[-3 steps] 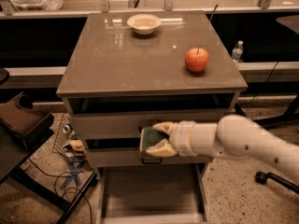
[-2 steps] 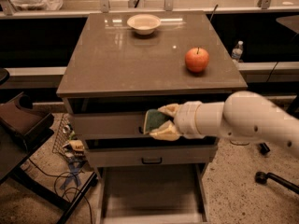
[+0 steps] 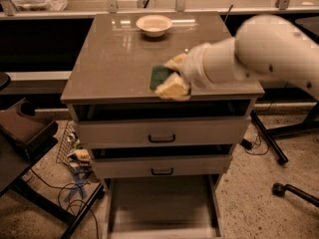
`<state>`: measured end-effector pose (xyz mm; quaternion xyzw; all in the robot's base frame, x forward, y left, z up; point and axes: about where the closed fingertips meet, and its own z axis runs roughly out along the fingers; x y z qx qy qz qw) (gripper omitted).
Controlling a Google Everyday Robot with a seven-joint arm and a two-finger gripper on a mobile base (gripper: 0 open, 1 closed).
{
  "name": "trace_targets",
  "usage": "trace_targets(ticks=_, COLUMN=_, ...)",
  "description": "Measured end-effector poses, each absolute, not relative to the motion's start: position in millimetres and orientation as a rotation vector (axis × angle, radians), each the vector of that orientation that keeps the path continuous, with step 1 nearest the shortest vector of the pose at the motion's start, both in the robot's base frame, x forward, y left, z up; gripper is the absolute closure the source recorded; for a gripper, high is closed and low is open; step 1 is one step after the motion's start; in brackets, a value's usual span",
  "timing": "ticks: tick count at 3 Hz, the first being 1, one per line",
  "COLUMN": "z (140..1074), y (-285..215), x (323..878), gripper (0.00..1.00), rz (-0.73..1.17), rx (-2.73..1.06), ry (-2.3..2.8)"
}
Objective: Pick sponge from bottom drawer and place on counter
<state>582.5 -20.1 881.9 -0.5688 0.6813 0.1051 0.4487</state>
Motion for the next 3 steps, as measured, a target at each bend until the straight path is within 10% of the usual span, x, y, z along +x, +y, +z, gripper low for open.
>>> trace_targets(ticks=3, z=950, y=115, x=714, gripper=1.0, rz=0.265, rx=-1.569, ry=1.261)
